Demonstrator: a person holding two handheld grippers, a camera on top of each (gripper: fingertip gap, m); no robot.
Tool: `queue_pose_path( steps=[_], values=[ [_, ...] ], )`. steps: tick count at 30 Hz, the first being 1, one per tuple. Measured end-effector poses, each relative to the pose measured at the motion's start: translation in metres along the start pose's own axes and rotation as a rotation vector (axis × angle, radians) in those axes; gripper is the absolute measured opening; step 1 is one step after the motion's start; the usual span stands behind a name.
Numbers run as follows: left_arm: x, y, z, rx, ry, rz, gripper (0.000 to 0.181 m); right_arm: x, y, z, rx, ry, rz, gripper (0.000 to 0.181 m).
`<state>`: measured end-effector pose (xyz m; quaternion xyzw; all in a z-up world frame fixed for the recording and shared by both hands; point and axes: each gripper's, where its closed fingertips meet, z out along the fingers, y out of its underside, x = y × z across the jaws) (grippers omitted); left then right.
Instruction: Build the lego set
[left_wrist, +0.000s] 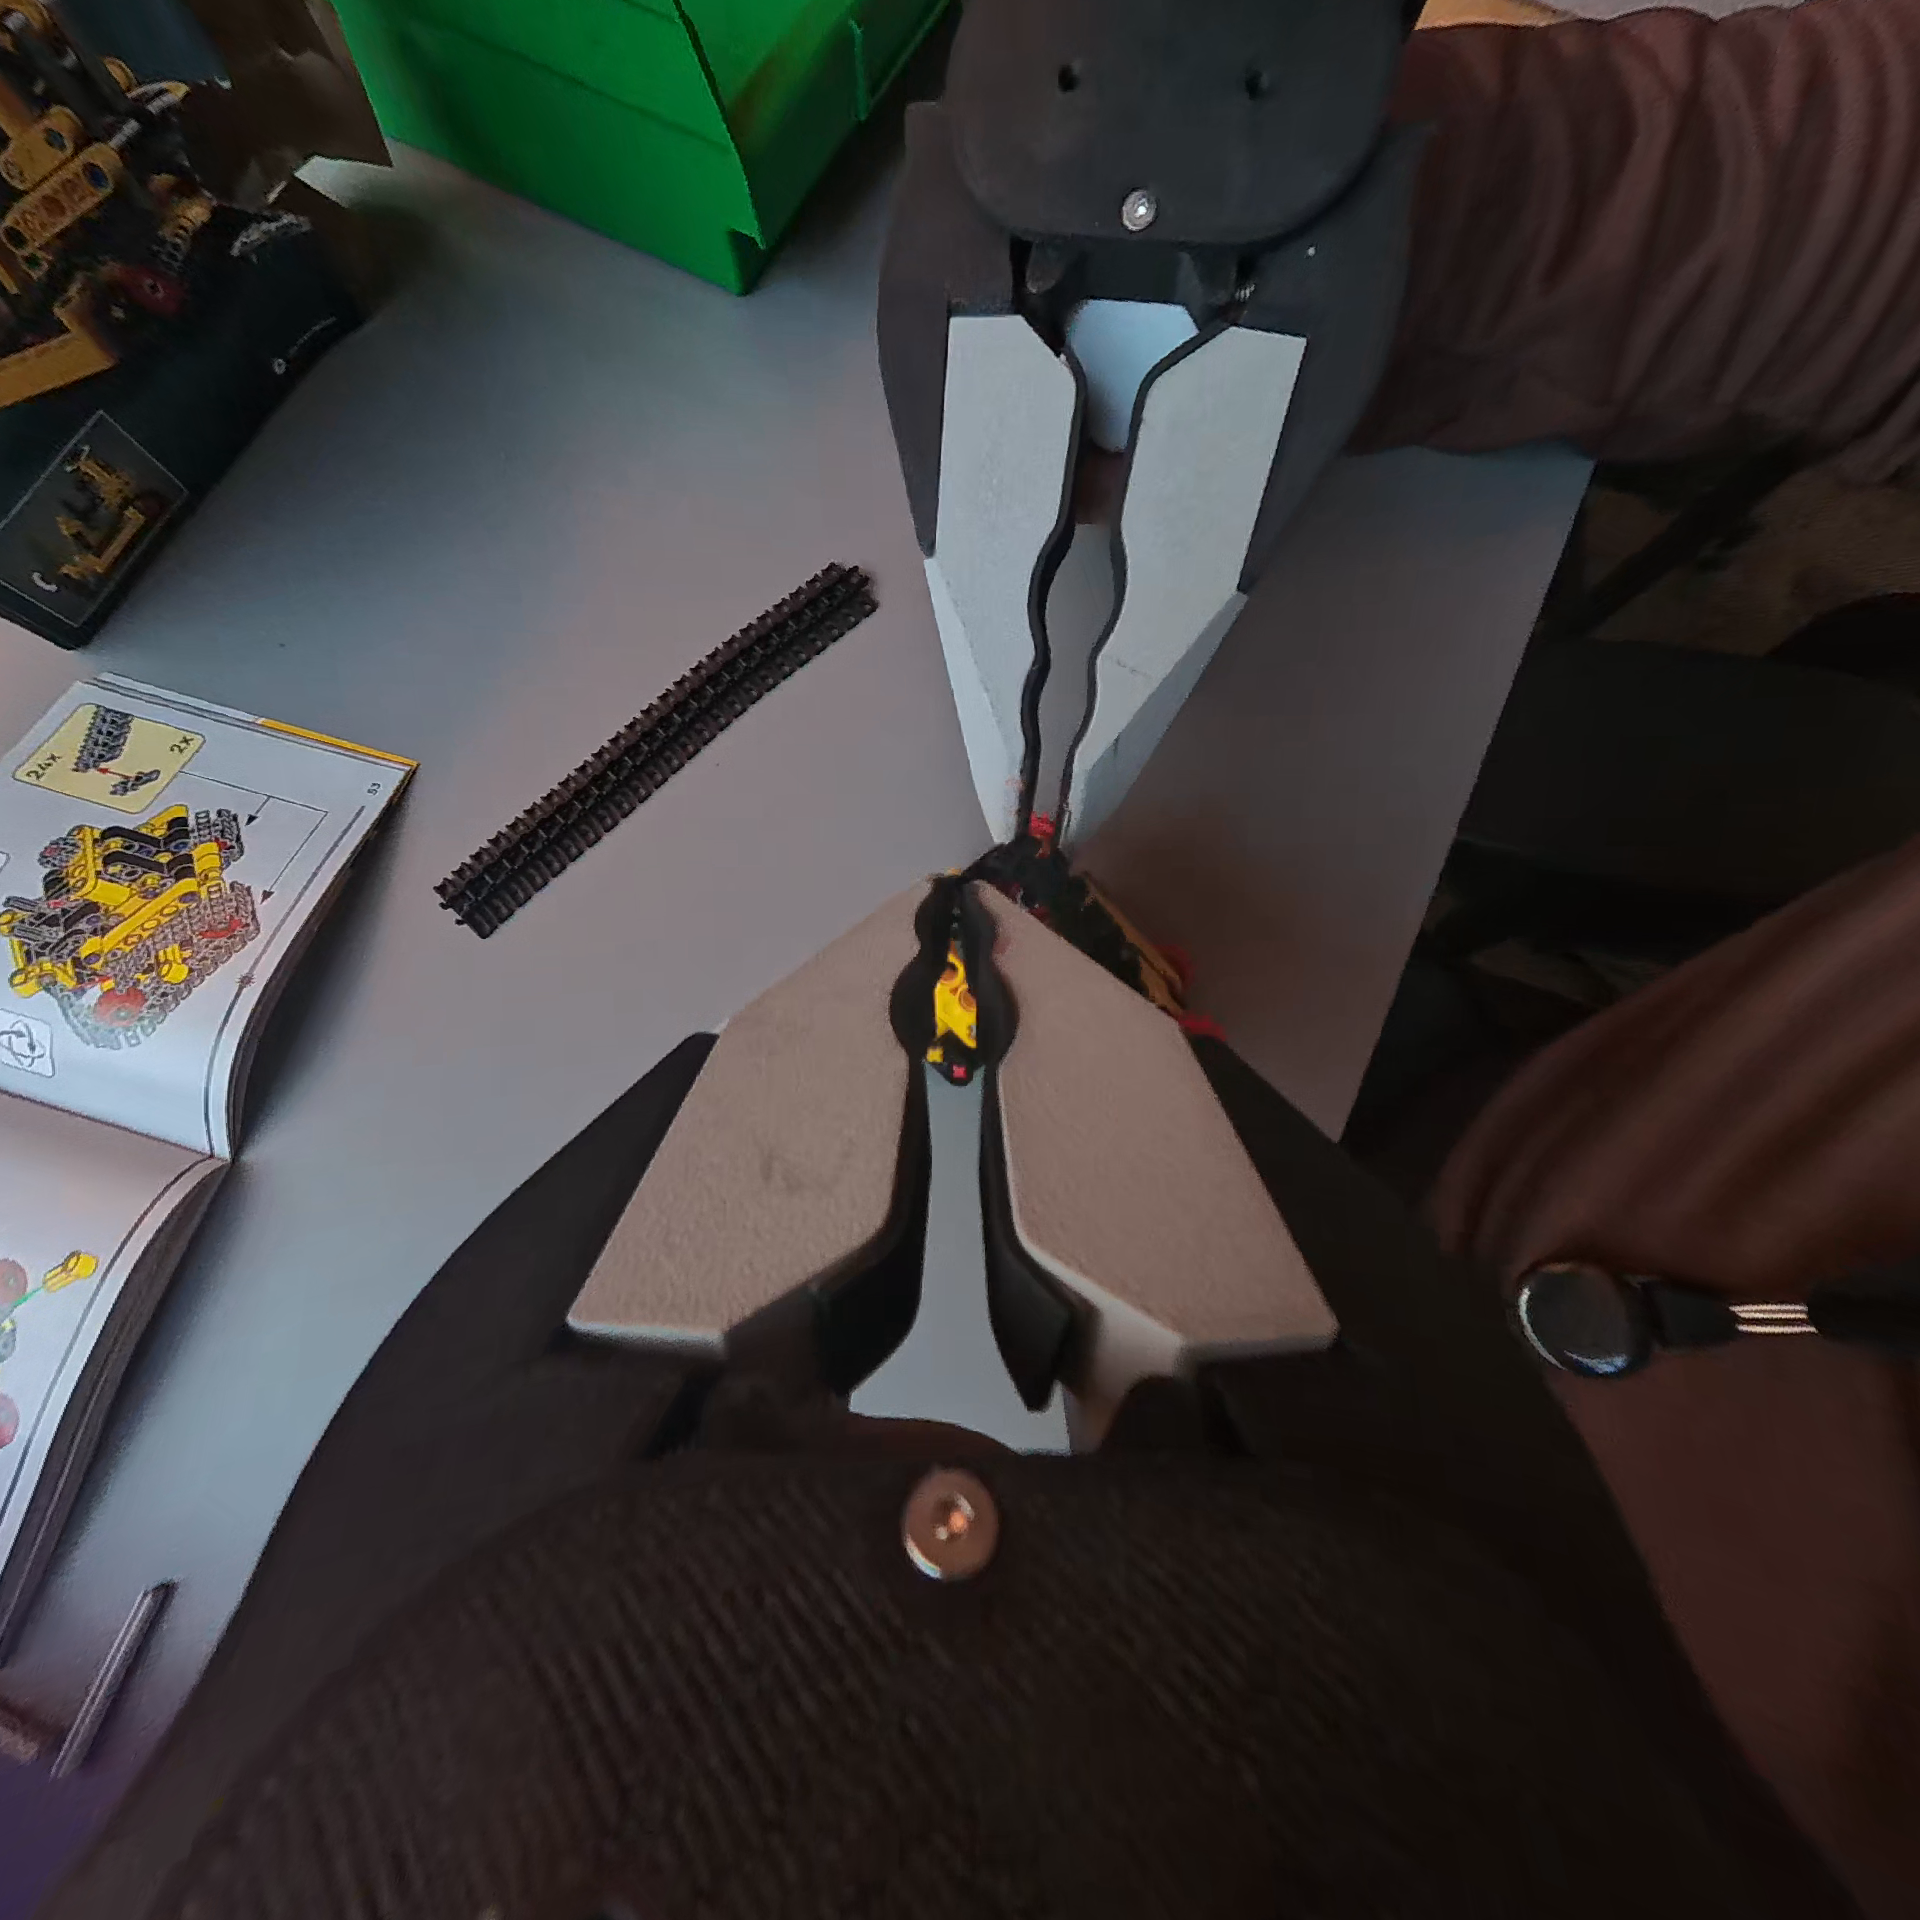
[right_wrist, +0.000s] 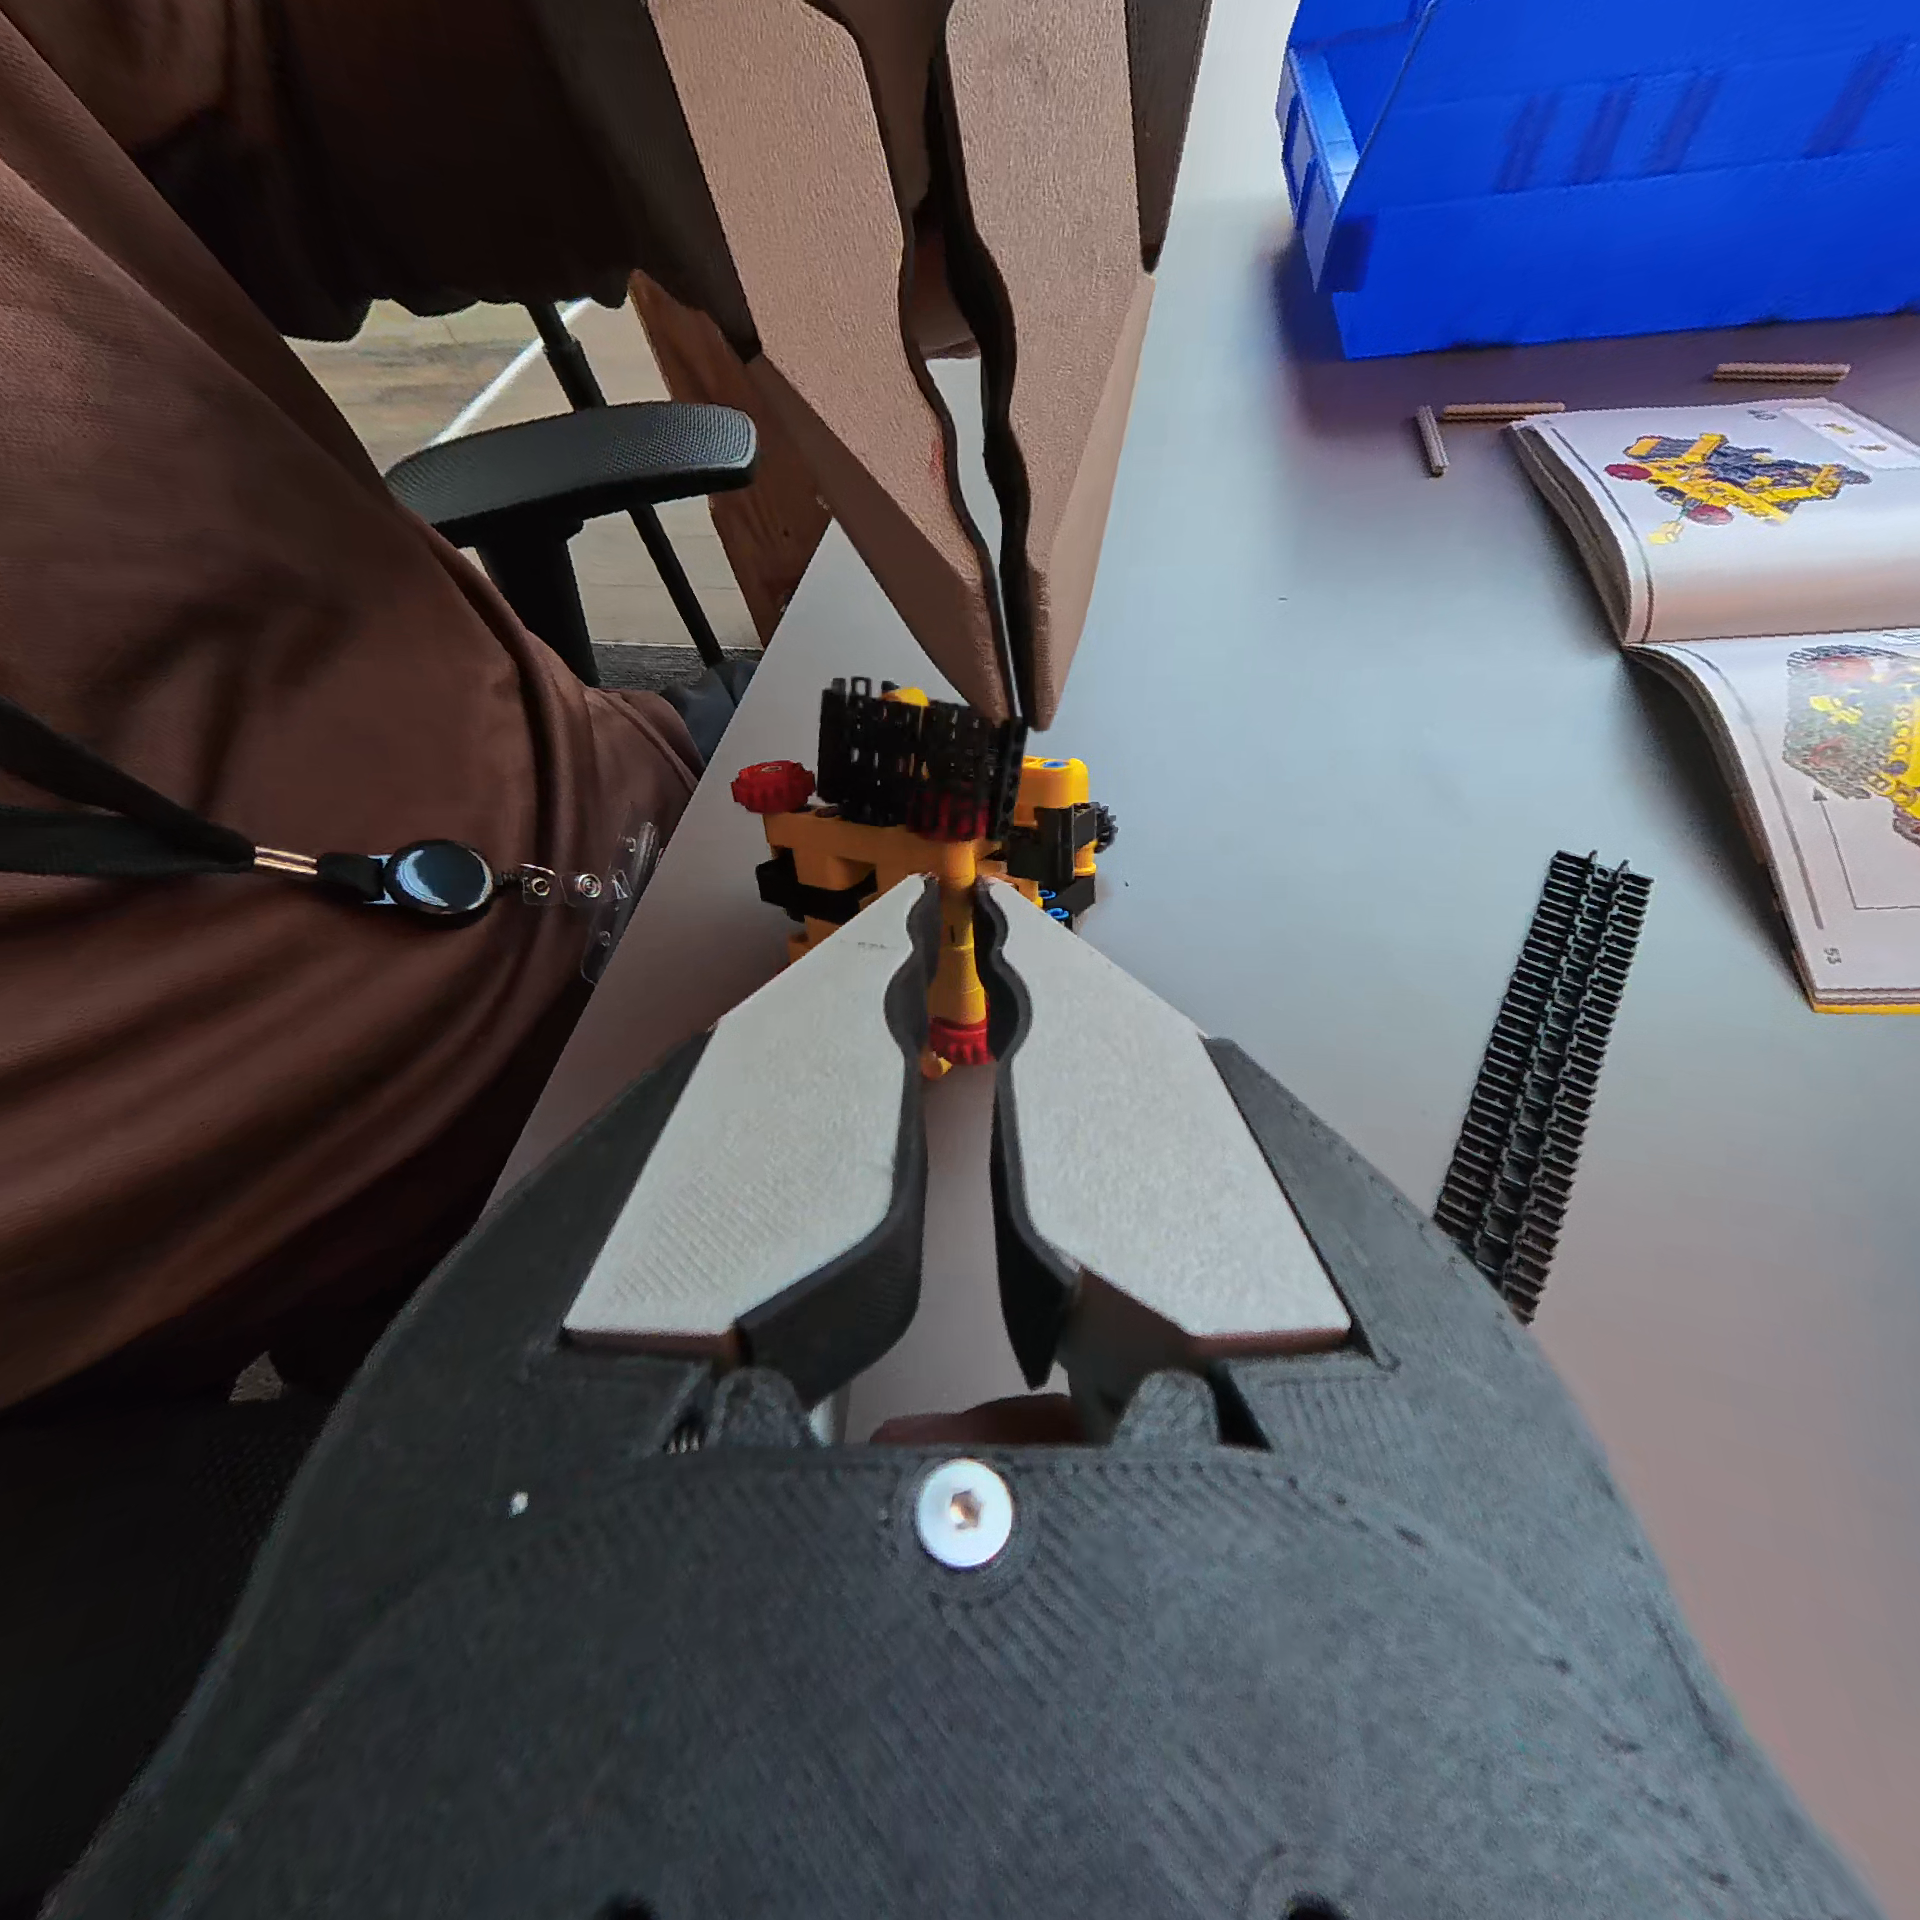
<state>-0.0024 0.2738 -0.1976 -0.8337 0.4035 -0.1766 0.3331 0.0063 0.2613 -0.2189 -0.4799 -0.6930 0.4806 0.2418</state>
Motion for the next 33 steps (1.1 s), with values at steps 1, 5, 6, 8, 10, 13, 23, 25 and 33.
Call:
queue_pose_path(
  steps=[1, 5, 6, 8, 10, 13, 23, 25, 33],
  values=[
    [0.0, 0.0, 0.0, 0.003, 0.003, 0.0, 0.0, -0.001, 0.0, 0.001, 0.002, -0.006, 0.004, 0.002],
    [0.0, -0.001, 0.0, 0.009, 0.005, 0.0, 0.0, -0.001, -0.001, 0.002, 0.008, -0.007, 0.012, 0.002],
    [0.0, -0.001, 0.0, 0.007, 0.0, 0.004, 0.0, -0.001, -0.001, 0.002, 0.009, -0.009, 0.015, 0.002],
    [0.0, -0.001, -0.001, 0.005, -0.021, 0.019, 0.0, 0.0, -0.002, 0.003, 0.012, -0.008, 0.022, 0.002],
    [0.0, 0.0, -0.001, 0.004, -0.039, 0.033, 0.0, -0.001, -0.002, 0.004, 0.012, -0.01, 0.025, 0.002],
    [-0.002, -0.003, -0.002, 0.019, -0.074, 0.05, 0.0, -0.001, -0.003, 0.005, 0.012, -0.001, 0.013, 0.001],
    [0.001, 0.001, 0.001, -0.009, -0.092, 0.101, 0.0, 0.0, -0.005, 0.004, 0.023, 0.012, 0.007, 0.0],
    [0.002, 0.006, 0.001, -0.038, -0.096, 0.114, 0.0, 0.0, -0.003, 0.005, 0.013, 0.012, 0.005, 0.0],
    [0.017, 0.006, -0.003, -0.027, -0.038, 0.104, 0.004, 0.001, 0.002, 0.006, -0.011, 0.015, 0.007, 0.004]
  ],
)
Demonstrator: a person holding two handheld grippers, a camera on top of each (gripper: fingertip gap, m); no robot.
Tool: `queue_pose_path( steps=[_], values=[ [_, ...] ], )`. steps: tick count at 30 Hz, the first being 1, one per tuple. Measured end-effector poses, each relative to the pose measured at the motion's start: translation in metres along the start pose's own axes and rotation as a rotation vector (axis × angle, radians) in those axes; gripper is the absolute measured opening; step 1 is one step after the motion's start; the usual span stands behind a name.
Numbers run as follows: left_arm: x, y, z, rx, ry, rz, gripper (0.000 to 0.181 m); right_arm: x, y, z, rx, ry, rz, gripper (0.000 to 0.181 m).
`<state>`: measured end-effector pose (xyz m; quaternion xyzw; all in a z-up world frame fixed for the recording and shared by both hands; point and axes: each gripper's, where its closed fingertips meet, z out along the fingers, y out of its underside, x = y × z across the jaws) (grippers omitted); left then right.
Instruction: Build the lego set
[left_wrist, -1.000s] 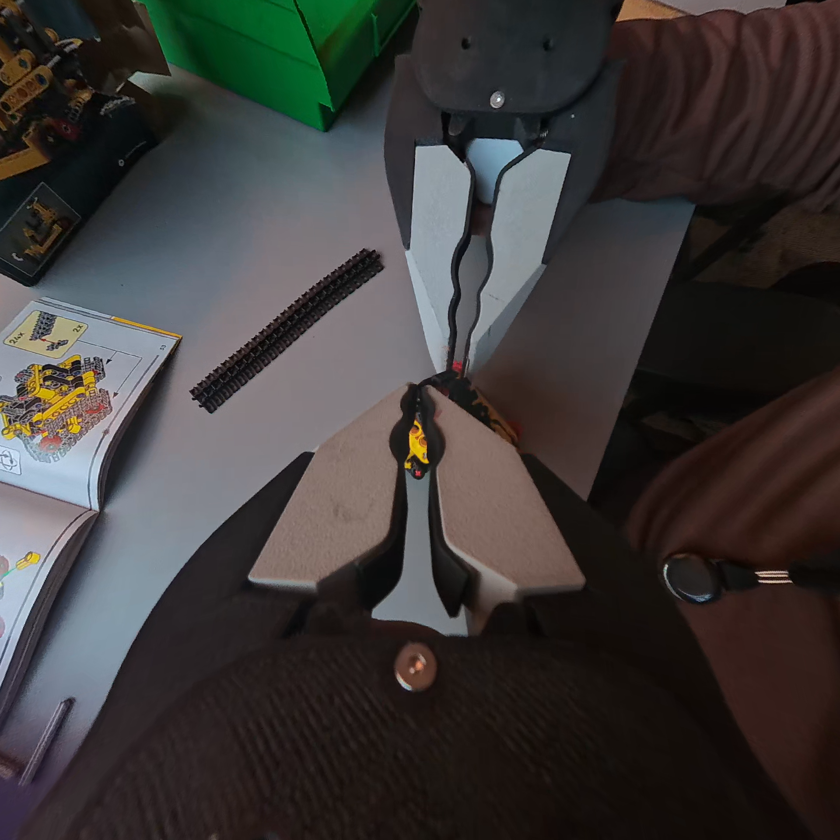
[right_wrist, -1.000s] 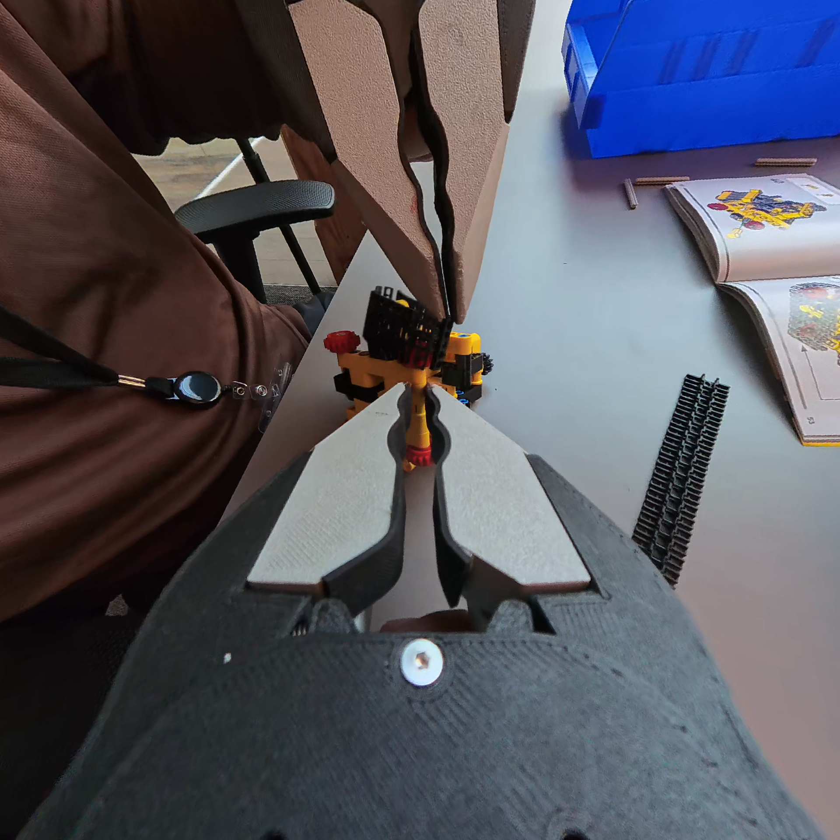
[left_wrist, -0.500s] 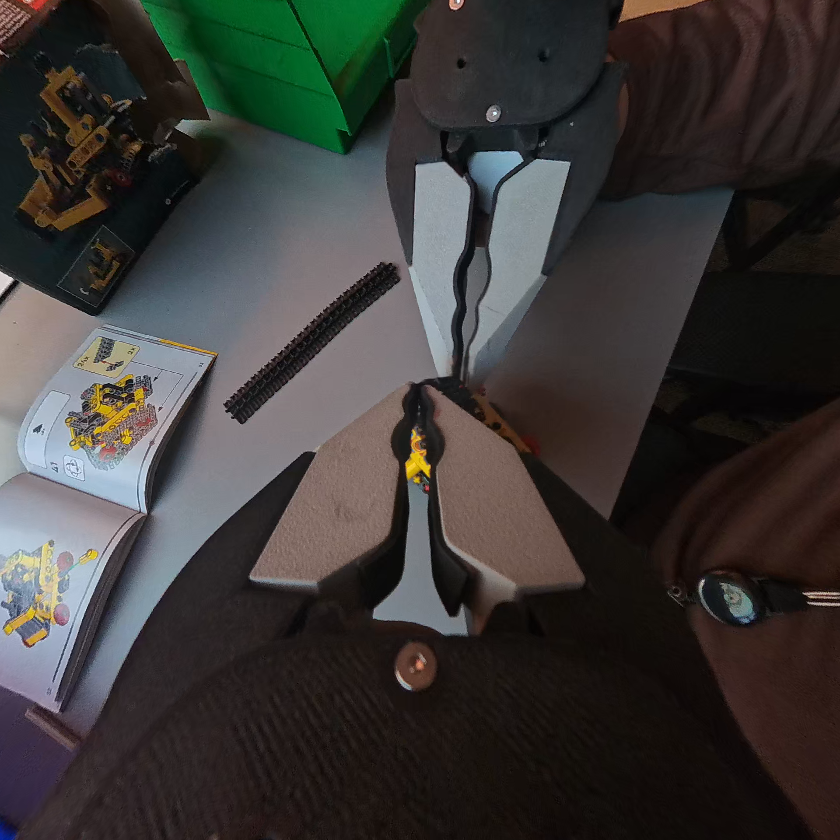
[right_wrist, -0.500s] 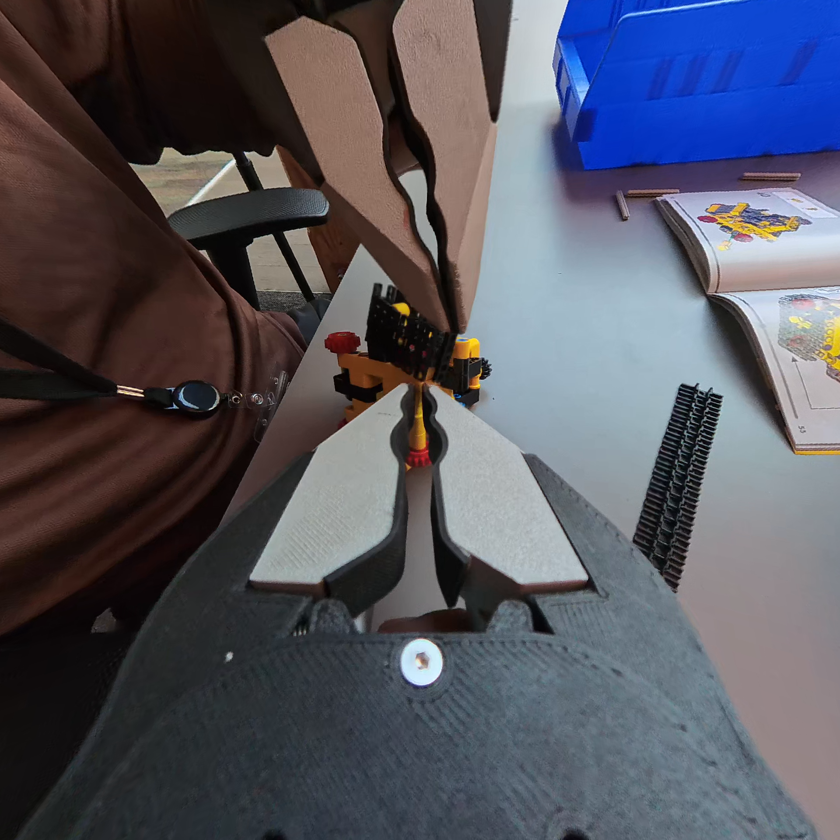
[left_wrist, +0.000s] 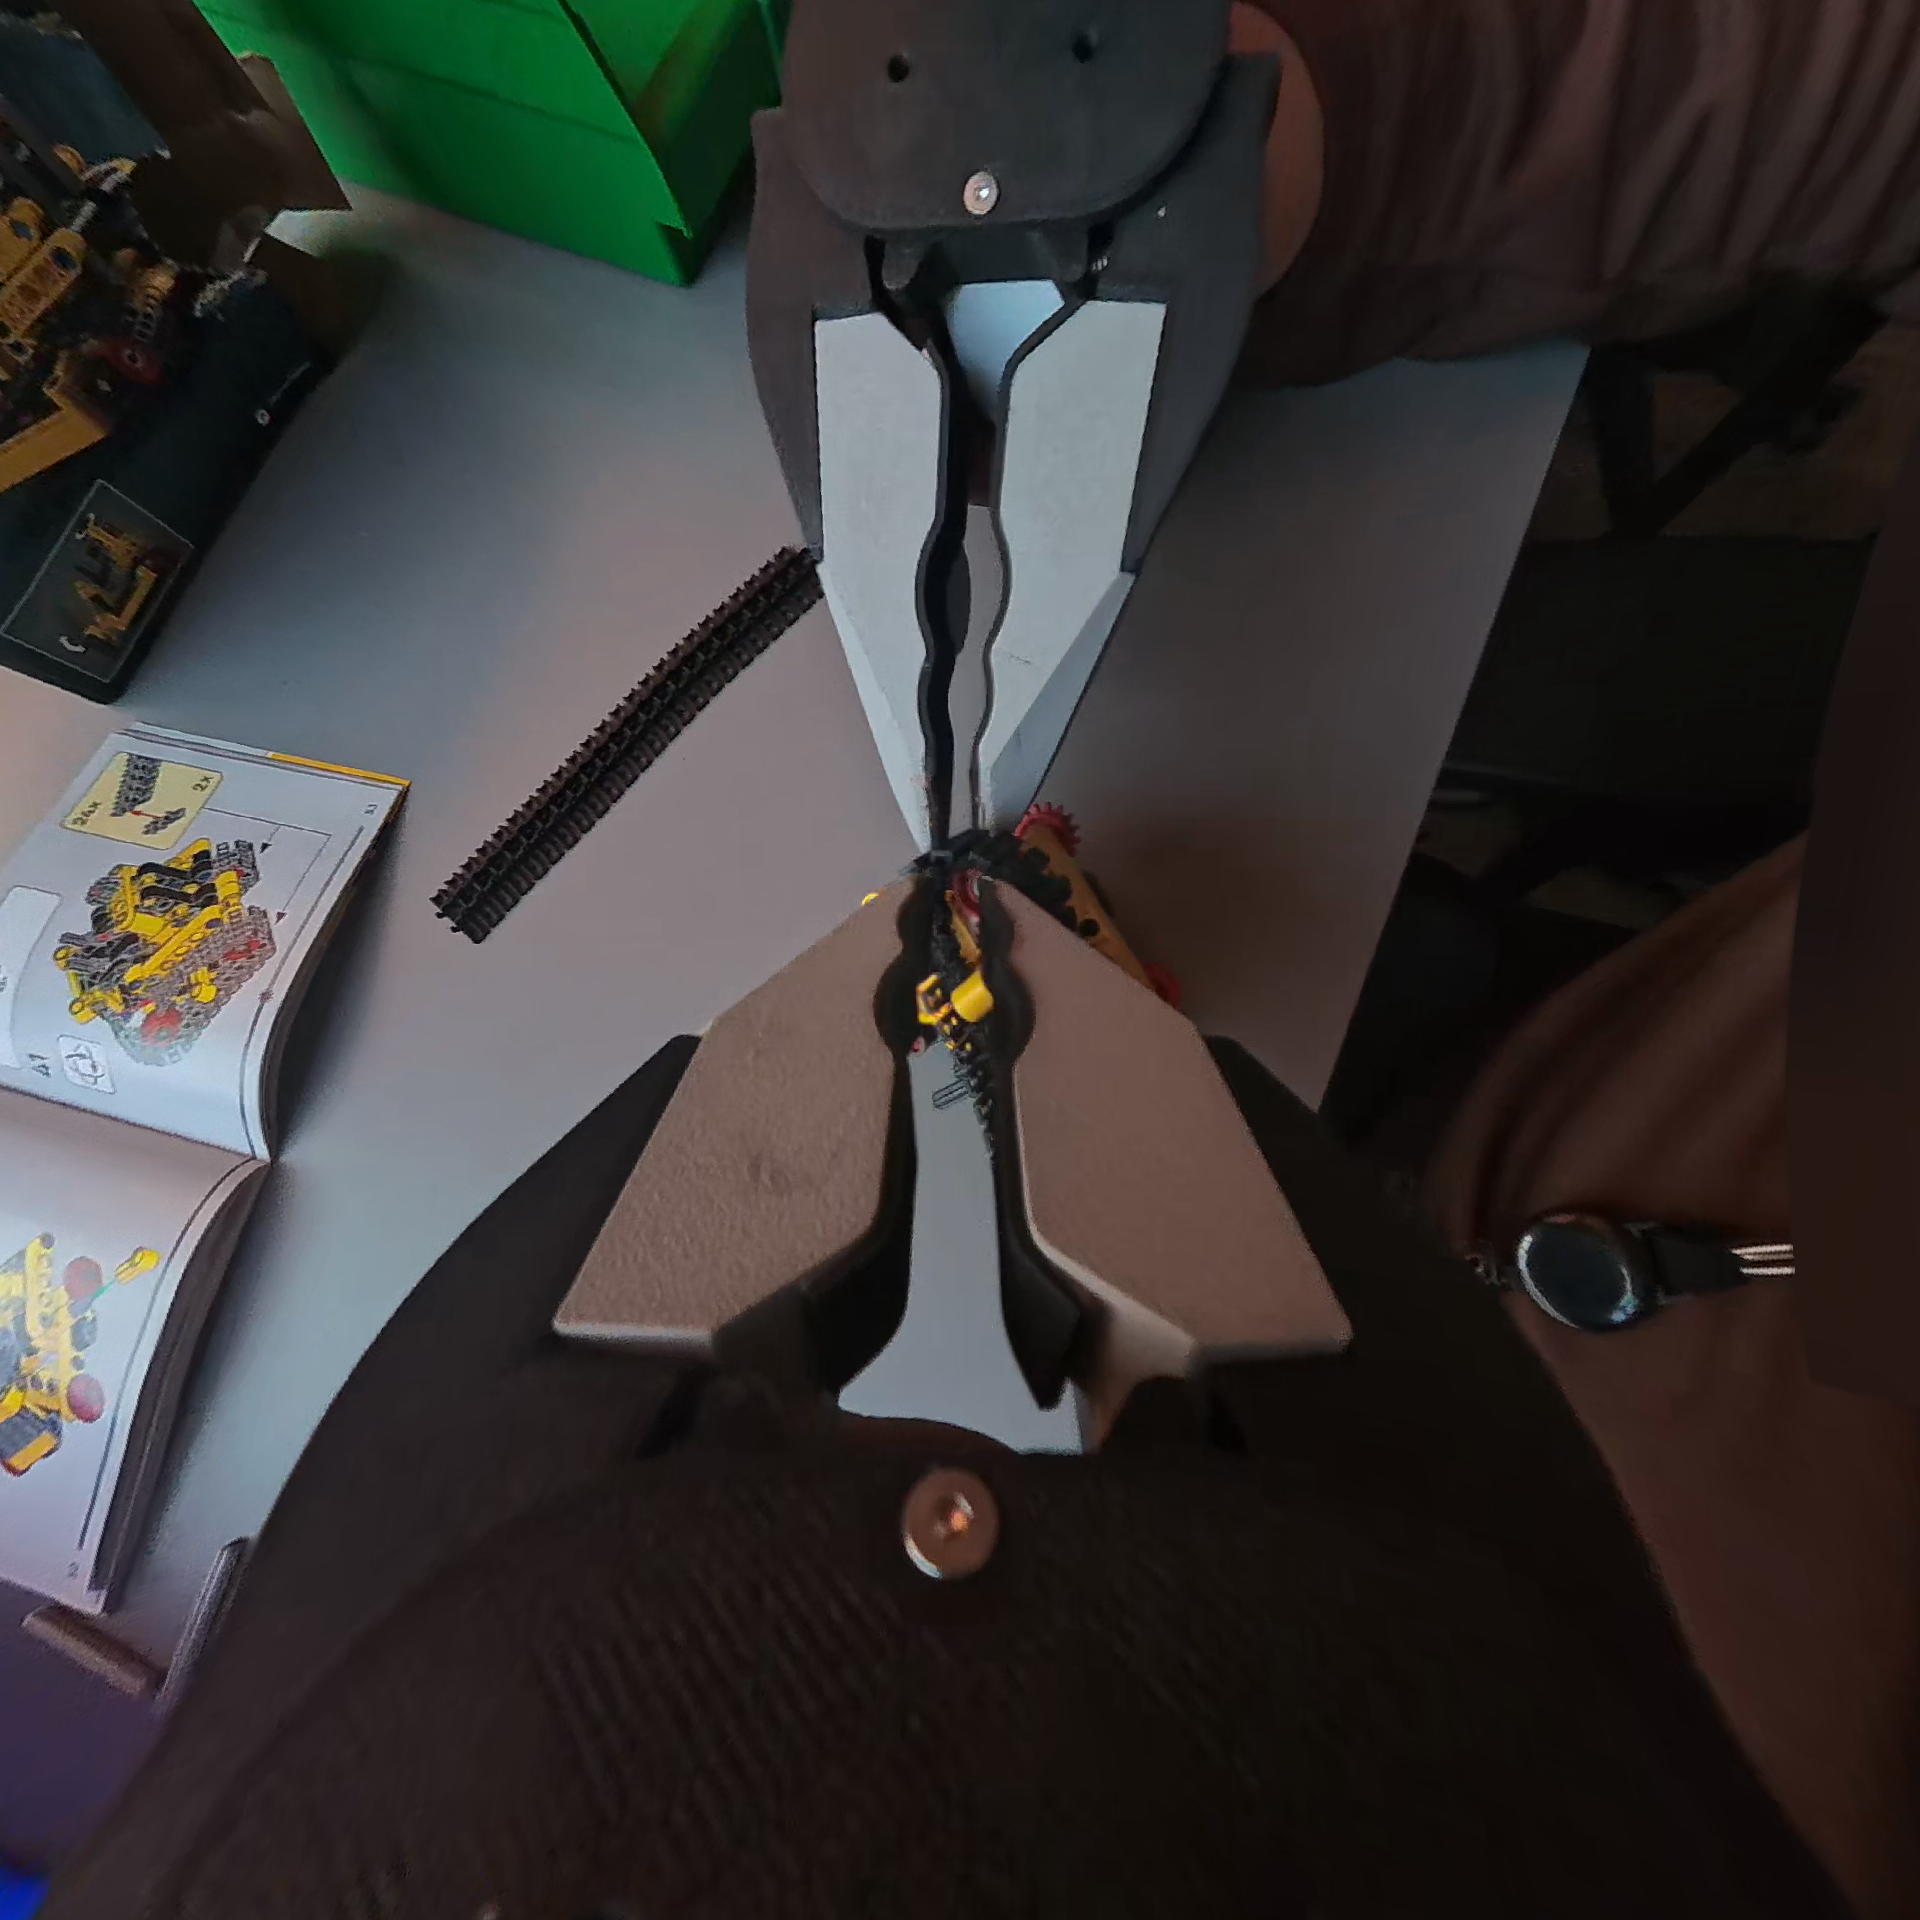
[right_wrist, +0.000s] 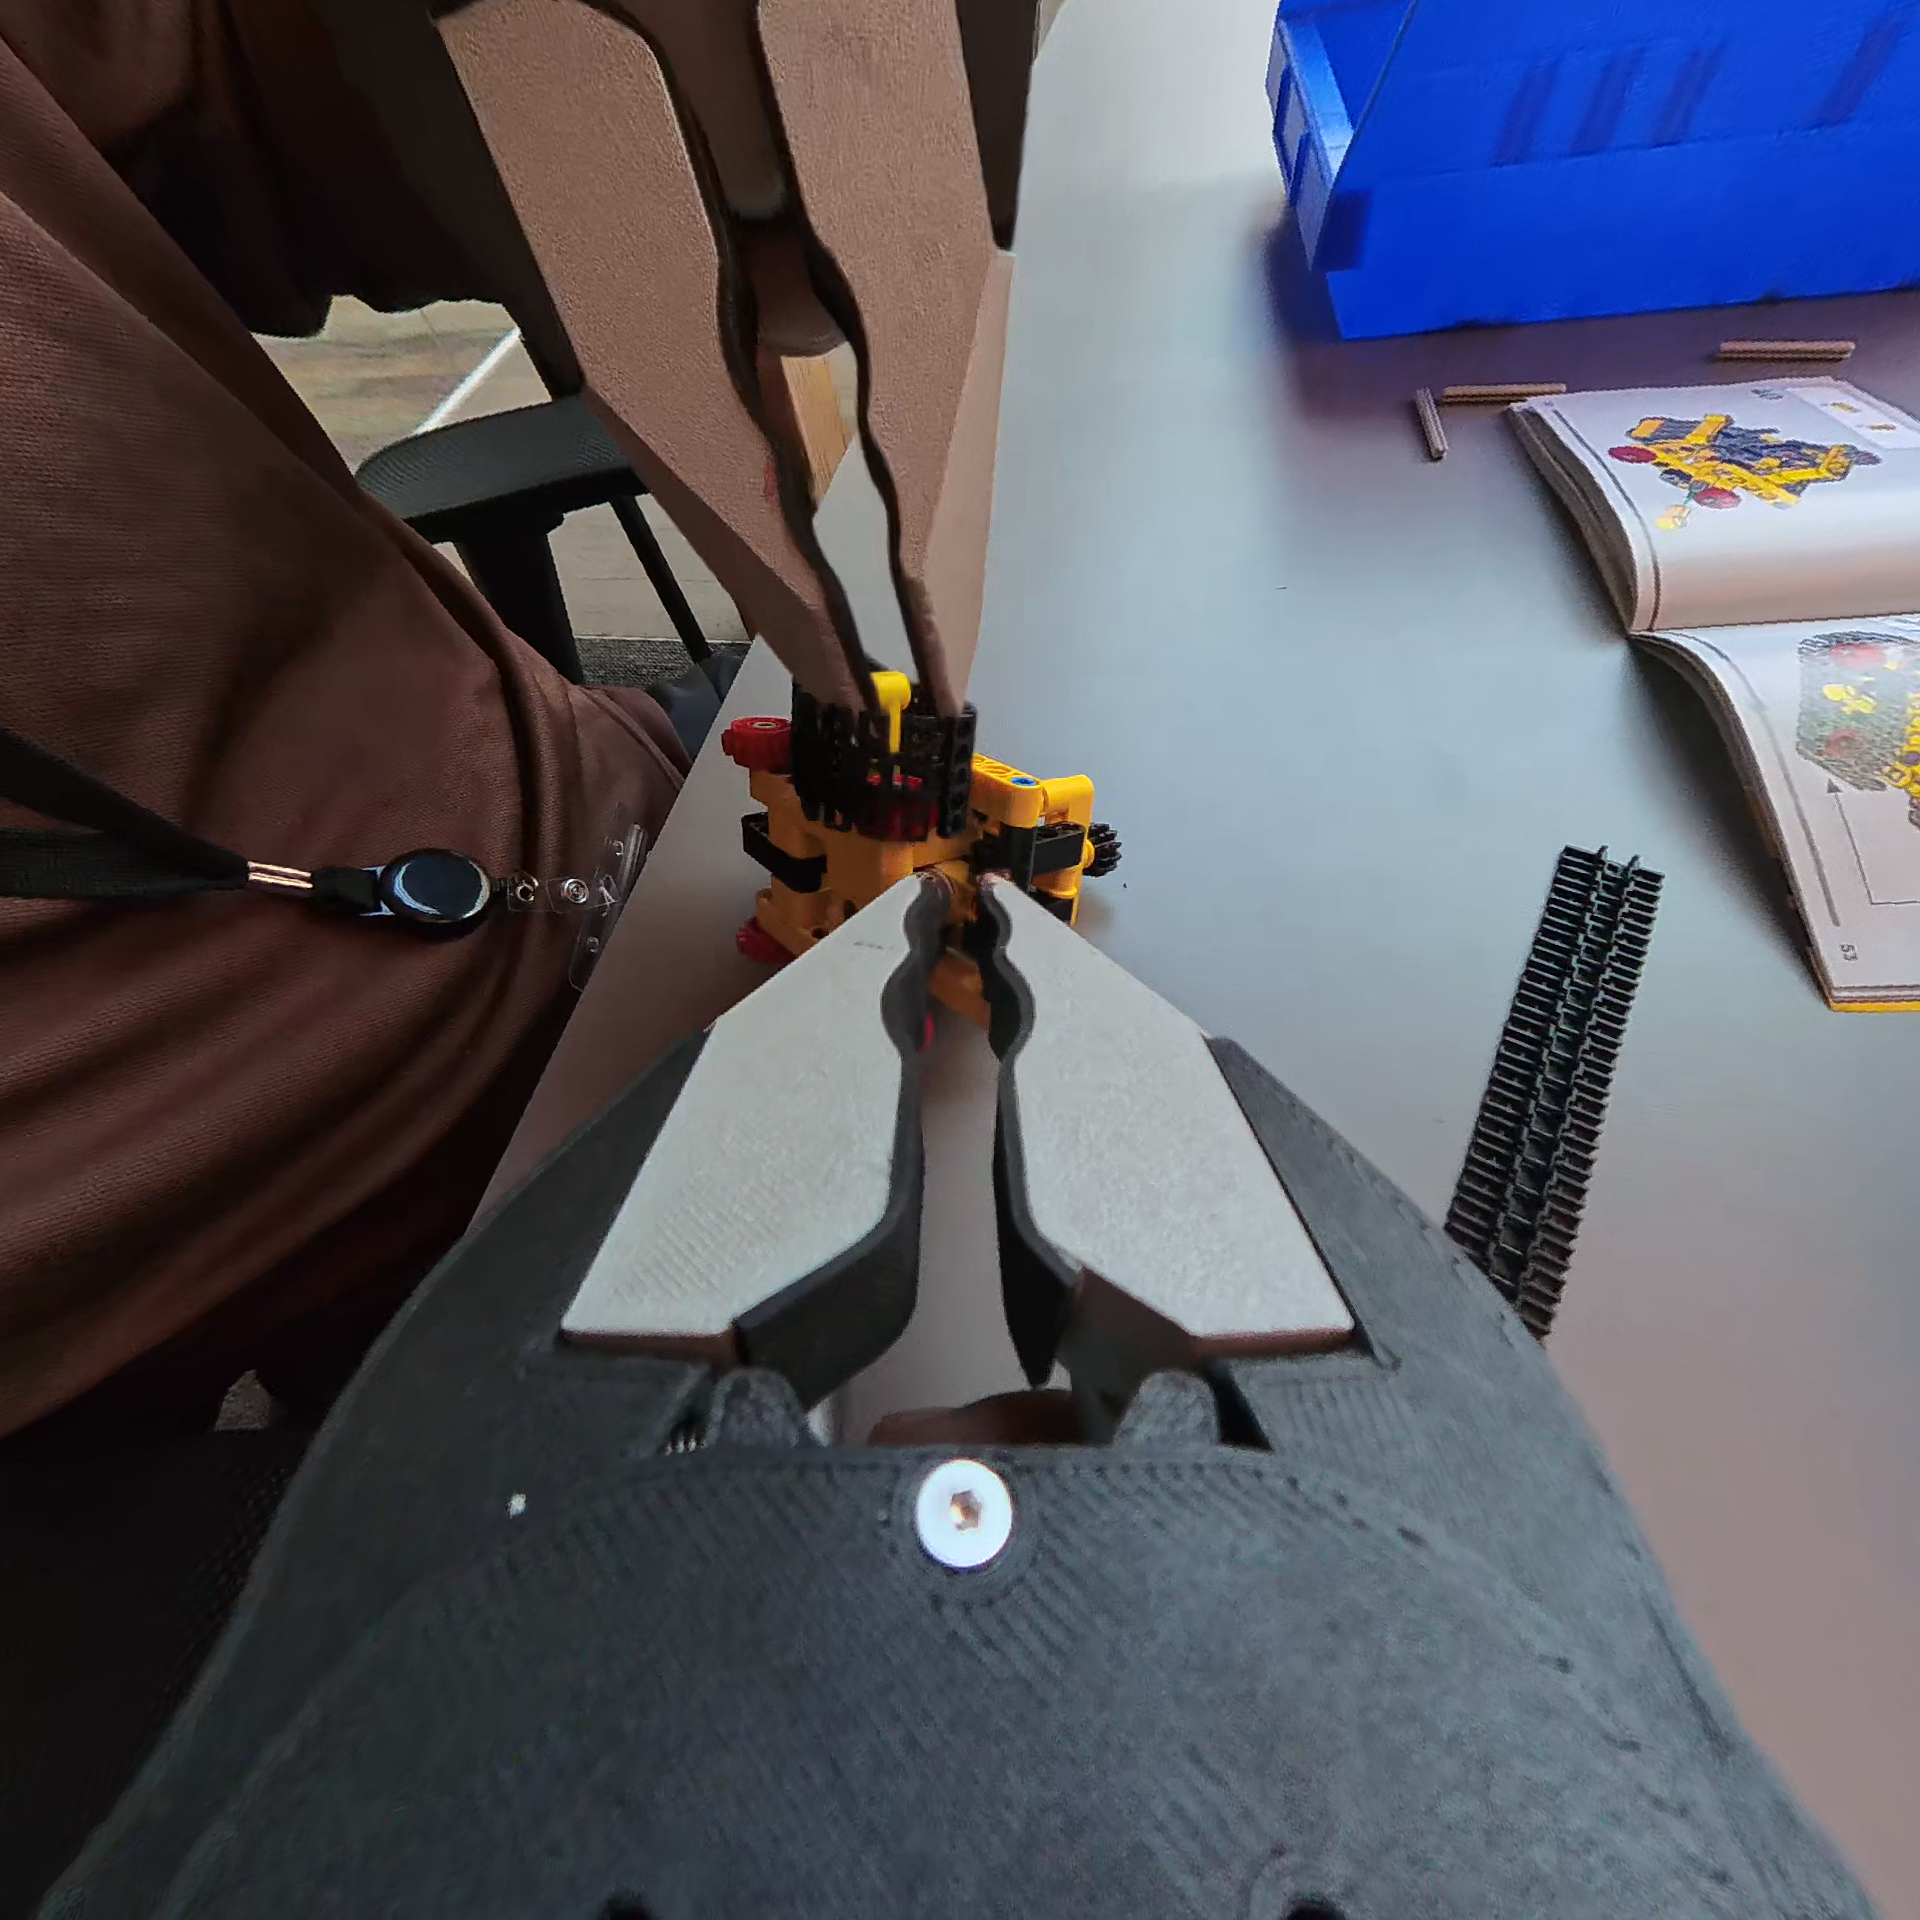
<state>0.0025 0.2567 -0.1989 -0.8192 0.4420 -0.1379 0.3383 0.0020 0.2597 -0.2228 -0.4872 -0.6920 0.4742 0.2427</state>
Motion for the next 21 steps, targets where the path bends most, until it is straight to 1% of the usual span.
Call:
queue_pose_path(
  steps=[3, 5, 7, 10, 12, 14, 16, 18, 21],
  values=[
    [-0.001, 0.001, -0.002, -0.001, 0.001, -0.001, 0.007, -0.003, -0.002, -0.004, 0.009, -0.014, -0.011, 0.004],
    [0.005, 0.003, -0.001, -0.005, 0.05, -0.02, 0.008, -0.004, -0.004, -0.005, 0.015, -0.013, -0.019, 0.006],
    [0.006, 0.005, 0.002, -0.008, 0.063, -0.038, 0.009, -0.004, -0.005, -0.005, 0.022, -0.012, -0.024, 0.008],
    [0.006, 0.009, 0.005, -0.019, 0.057, -0.031, 0.009, -0.005, -0.008, -0.006, 0.03, -0.012, -0.034, 0.023],
    [0.006, 0.008, 0.005, -0.02, 0.056, -0.032, 0.009, -0.006, -0.013, -0.009, 0.049, -0.003, -0.063, 0.027],
    [0.006, 0.008, 0.005, -0.018, 0.058, -0.035, 0.009, -0.011, -0.02, -0.013, 0.083, -0.016, -0.085, 0.024],
    [0.006, 0.008, 0.005, -0.021, 0.059, -0.03, 0.01, -0.011, -0.021, -0.013, 0.077, 0.006, -0.105, 0.023],
    [0.005, 0.007, 0.002, -0.022, 0.056, -0.028, 0.015, -0.006, -0.022, -0.01, 0.077, 0.052, -0.12, 0.02],
    [0.002, 0.006, -0.004, -0.011, 0.054, -0.037, 0.018, -0.006, -0.019, -0.007, 0.06, 0.041, -0.097, 0.012]
  ],
)
